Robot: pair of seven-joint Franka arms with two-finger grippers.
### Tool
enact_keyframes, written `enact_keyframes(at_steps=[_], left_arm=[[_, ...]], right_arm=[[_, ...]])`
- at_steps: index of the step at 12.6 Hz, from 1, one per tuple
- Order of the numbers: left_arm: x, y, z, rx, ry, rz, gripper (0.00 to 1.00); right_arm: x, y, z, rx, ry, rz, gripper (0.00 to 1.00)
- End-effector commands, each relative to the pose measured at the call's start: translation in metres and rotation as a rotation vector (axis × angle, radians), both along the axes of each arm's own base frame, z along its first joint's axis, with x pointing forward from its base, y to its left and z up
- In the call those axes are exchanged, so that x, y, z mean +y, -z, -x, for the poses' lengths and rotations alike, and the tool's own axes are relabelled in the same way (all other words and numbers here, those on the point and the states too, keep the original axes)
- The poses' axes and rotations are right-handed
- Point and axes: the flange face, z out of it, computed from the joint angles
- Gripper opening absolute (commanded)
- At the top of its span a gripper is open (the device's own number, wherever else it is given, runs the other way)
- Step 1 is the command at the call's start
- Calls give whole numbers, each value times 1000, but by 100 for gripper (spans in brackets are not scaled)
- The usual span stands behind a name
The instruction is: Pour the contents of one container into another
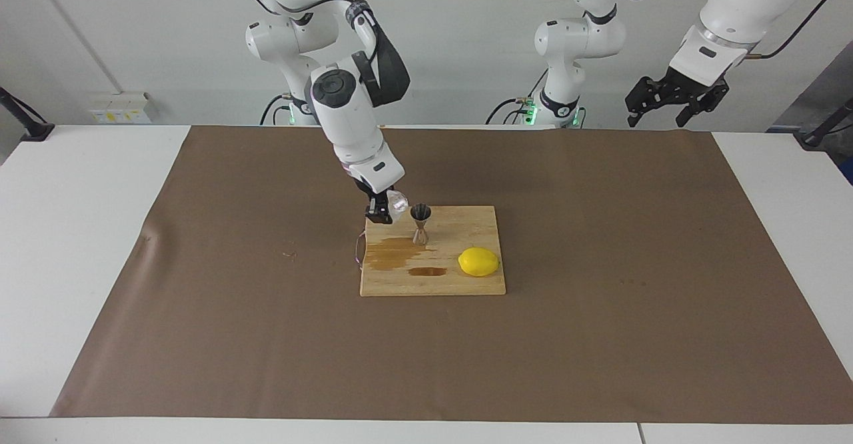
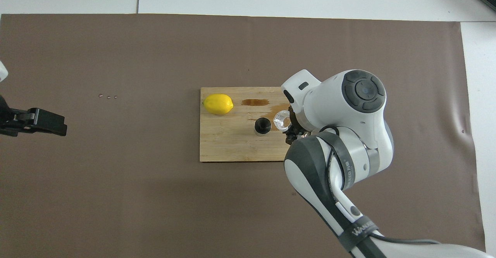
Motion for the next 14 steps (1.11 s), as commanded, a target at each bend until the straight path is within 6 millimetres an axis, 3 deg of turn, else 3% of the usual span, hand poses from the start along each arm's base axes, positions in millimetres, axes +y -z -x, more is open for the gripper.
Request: enact_keyframes(at_steps=[1,4,10,14], left_arm=[[0,3,-11,-17,28,0,100],[6,0,-8,-23,7,11,100],[15,-1,-15,-97,-23,65,100],[14,11,-8,-128,-11,29,100]], right_arm=[[4,-5,1,-30,2,33,46],[15,-7,8,-58,-39,79,46],[17,-4,8,-68,-56,103,46],[19,-4,9,-68,-59,103,46]])
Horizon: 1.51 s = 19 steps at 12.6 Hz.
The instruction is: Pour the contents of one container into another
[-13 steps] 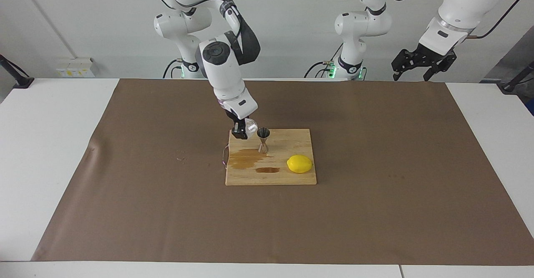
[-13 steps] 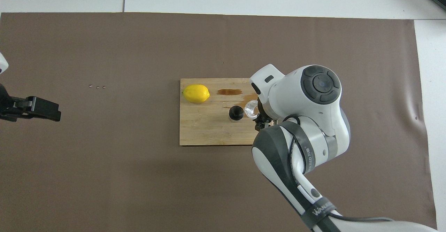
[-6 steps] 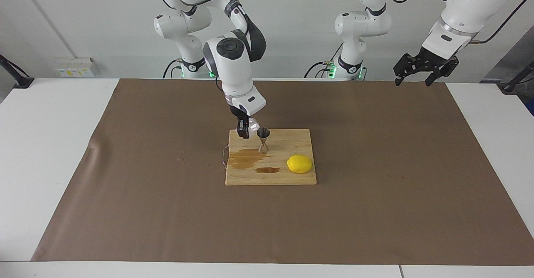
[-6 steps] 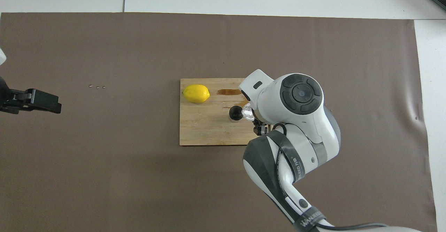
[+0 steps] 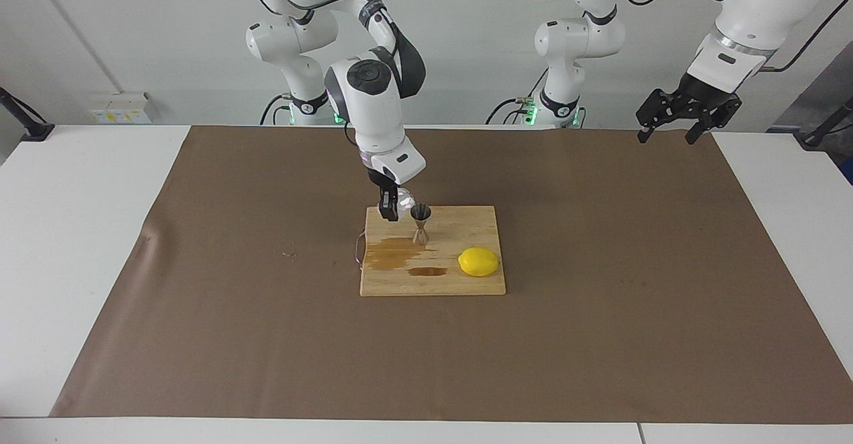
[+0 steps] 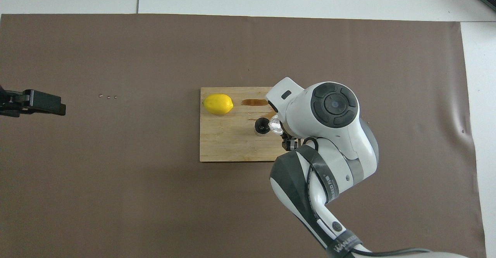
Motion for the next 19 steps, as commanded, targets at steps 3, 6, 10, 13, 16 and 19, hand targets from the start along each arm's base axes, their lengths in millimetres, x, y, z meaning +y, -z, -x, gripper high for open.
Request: enact_keyframes(at_steps=[3,6,10,13,16,19], left_arm=[[4,3,15,-19,16,-58,100],[6,2,15,-22,11,-58,100],[7,4,15,-7,5,-51,100],[8,14,35,142,9,-60,100],[12,21,53,282,9,-64,100],[12,22,54,295,8,-65,100]], right_arm=[[2,-4,1,-30,1,24,46],[10,1,3,-35,-16,27,45],[10,1,2,-39,-12,23,46],[8,0,0,-41,-4,12,46],[8,0,-3,-61,6,-7,45],[4,1,-5,-42,27,-45,45]])
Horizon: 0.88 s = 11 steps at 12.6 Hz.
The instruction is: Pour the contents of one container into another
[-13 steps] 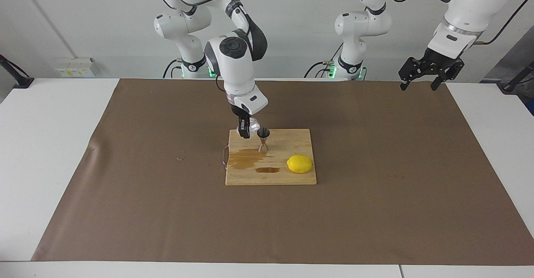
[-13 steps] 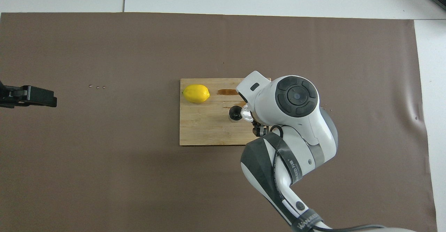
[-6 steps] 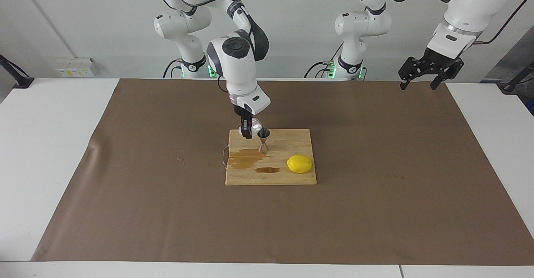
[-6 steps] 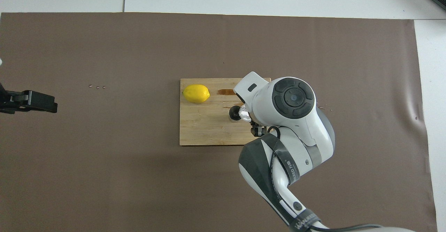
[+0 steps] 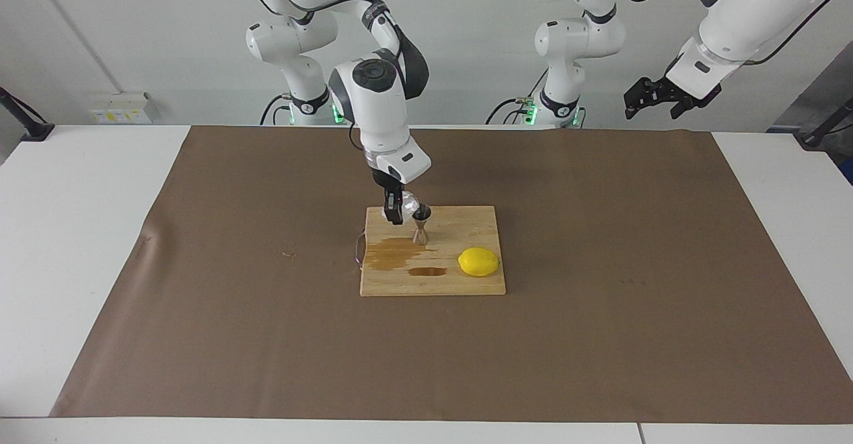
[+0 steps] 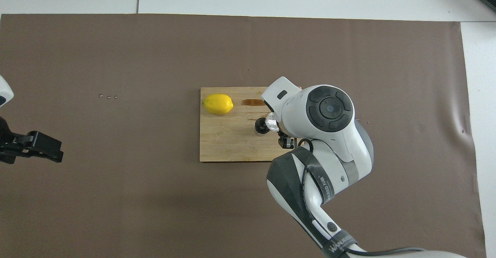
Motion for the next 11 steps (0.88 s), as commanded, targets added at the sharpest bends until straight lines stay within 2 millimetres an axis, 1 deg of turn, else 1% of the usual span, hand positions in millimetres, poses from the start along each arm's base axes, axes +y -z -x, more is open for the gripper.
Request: enact_keyframes(at_steps=[1,2,3,6,8,9,10,11], left_arm=[[4,-1,10,9,1,-8,100],[4,-2,8,-2,-1,-8,100],[3,-6,4,-33,-1,-3,100],[2,-15,-15,-176,-3,5,100],[2,-18,-21,-225,-4,8,100],[1,-19,-22,-236,-2,9,100],[2,-20,-24,-248,-4,9,100],[3,-23,-27,-278,-7,11,100]], right_arm=[[-6,0,-3,7,39,-46,45],[-8,-1,-4,11,46,-56,45],[-7,-3,-4,15,48,-72,45],[-16,-7,-9,8,49,-145,45],[-27,-11,-14,13,56,-187,45],[-38,-14,-19,14,49,-225,45],[-44,-14,-21,19,38,-245,45],[-59,-15,-27,15,29,-244,45]])
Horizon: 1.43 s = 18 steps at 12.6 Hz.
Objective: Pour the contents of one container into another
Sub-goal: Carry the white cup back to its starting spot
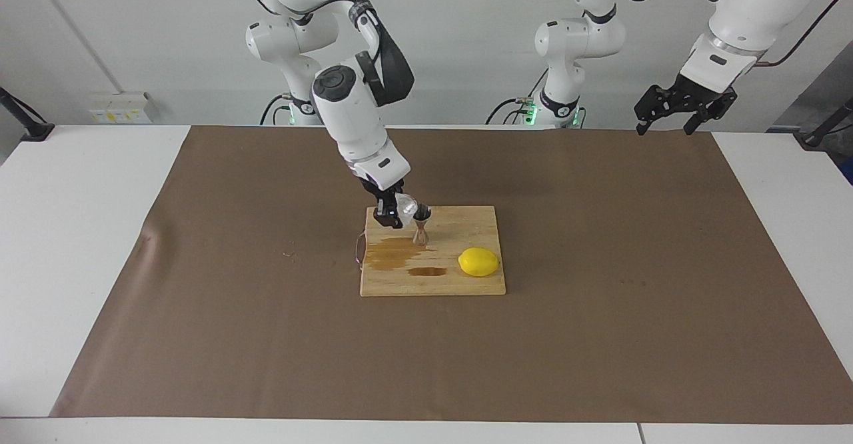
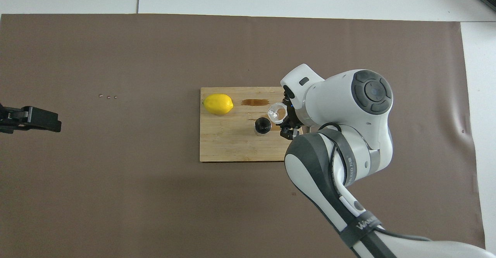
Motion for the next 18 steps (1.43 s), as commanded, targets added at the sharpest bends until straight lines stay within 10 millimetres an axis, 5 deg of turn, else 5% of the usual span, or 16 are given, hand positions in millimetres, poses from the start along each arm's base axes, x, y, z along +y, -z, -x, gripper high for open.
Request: enact_keyframes(at_steps=[1,4,9,13,18], left_arm=[[5,-6,-4,-74,-5,-1,100],[4,-7,-5,-85,-3,0,100],[12,-7,-8,-101,-13,10,100],[14,-7,-9,-109,-14,14,100],[13,-9,-11,-120,-12,5,100]], right_arm=[[-36,-7,-8,-22,-25,-30,45],[-76,-1,-17,-16,-51,-93,45],[-181,21,-15,-12,-62,-178,45],[-267,77,12,1,-60,-240,45],[-293,117,26,-5,-78,-226,45]])
